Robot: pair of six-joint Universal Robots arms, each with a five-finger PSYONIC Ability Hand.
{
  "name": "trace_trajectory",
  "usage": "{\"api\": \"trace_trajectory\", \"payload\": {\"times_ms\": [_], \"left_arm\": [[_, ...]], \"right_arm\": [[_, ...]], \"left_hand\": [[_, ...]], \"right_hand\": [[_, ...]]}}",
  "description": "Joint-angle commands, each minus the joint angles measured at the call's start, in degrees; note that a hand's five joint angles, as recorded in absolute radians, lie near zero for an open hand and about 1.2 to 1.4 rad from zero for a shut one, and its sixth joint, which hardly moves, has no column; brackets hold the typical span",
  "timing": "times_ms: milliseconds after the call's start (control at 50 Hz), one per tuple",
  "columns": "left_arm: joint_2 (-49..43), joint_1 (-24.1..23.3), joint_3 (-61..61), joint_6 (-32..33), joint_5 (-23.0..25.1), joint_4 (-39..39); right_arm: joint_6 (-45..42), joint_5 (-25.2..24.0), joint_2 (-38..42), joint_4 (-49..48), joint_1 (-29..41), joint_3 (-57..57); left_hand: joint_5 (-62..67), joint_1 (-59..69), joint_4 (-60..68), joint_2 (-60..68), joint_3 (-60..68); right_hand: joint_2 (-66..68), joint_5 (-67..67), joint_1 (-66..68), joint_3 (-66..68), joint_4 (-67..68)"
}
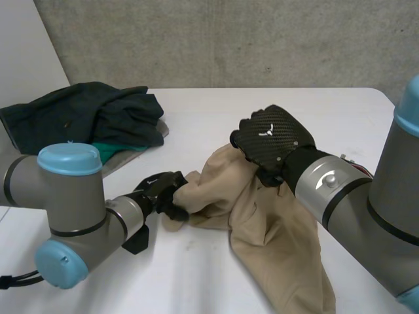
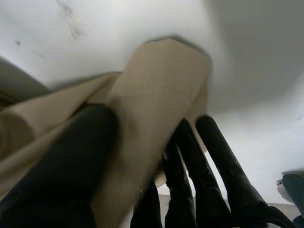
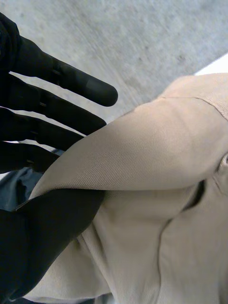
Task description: Fold the laundry.
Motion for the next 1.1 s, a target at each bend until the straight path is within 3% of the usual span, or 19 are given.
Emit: {"api": "trace_trajectory", "payload": {"times_ms": [20,80,200,340,560,620,640,660,720,800,880,1100], "left_arm": [[0.38,0.36,-0.34,-0.93,-0.19,-0.05],[1.26,0.27,-1.65,-0.84,-0.28,-0.31],[4.86,0.01,-5.43,-0.40,-0.19,-0.23],[9.17,-0.34,-8.25,-0.32,-0.19,-0.14],[10.49,1.15,-8.07,-0.14,-0.28,-0.31],[10.66,1.94,-7.72,-0.05,-0.63,-0.31],[10.67,2.12,-7.55,0.12,-0.81,-0.23],[10.75,2.38,-7.11,0.91,-1.24,-0.23],[10.75,2.64,-5.88,3.02,-2.12,-0.49],[12.24,3.00,-1.32,8.72,-3.97,-0.84],[19.86,1.68,6.05,14.00,-7.12,-1.37],[36.32,1.68,20.48,15.86,-10.91,-0.75]], "right_arm": [[-0.19,-0.62,-0.02,12.11,-0.47,-4.01],[-1.59,-0.89,-0.02,17.20,-1.26,-8.74],[-7.04,-1.50,1.38,20.66,-4.69,-17.80],[-10.04,-6.60,12.71,21.18,-4.78,-27.83],[-13.90,-5.20,29.68,20.39,-4.08,-32.14],[-15.92,-3.18,31.53,19.08,-4.17,-32.32],[-15.93,-2.48,31.62,18.12,-4.08,-32.32],[-15.66,-1.77,31.53,16.28,-4.08,-32.32],[-14.00,-0.37,29.70,10.84,-3.99,-32.23],[-9.18,2.97,21.20,4.68,-4.08,-30.66],[-6.71,4.12,11.36,1.16,-4.78,-28.55],[-6.17,5.18,-7.83,0.26,-4.87,-28.54]], "left_hand": [[22.30,20.53,21.91,21.95,22.25],[22.30,20.53,21.91,21.95,22.25],[22.30,20.53,21.91,21.95,22.25],[22.30,20.53,21.91,21.95,22.25],[22.30,20.53,21.91,21.95,22.25],[22.30,20.53,21.91,21.95,22.25],[22.30,20.53,21.91,21.95,22.25],[22.30,20.53,21.91,21.95,22.25],[22.30,20.53,21.91,21.95,22.25],[22.30,20.53,21.91,21.95,22.25],[22.30,20.53,21.91,21.95,22.25],[22.30,20.53,21.91,21.95,22.25]], "right_hand": [[-29.00,-28.78,-27.74,-29.25,-29.41],[-46.25,-46.02,-44.98,-46.50,-46.65],[-46.44,-46.21,-45.17,-46.68,-46.84],[-45.26,-45.03,-43.99,-45.51,-45.66],[-44.59,-44.36,-43.32,-44.83,-44.99],[-39.24,-39.01,-37.97,-39.48,-39.64],[-30.38,-30.15,-29.11,-30.62,-30.78],[-12.47,-12.24,-11.20,-12.72,-12.87],[19.01,19.23,20.27,18.76,18.60],[19.11,19.33,20.37,18.86,18.70],[19.11,19.33,20.37,18.86,18.70],[19.11,19.33,20.37,18.86,18.70]]}}
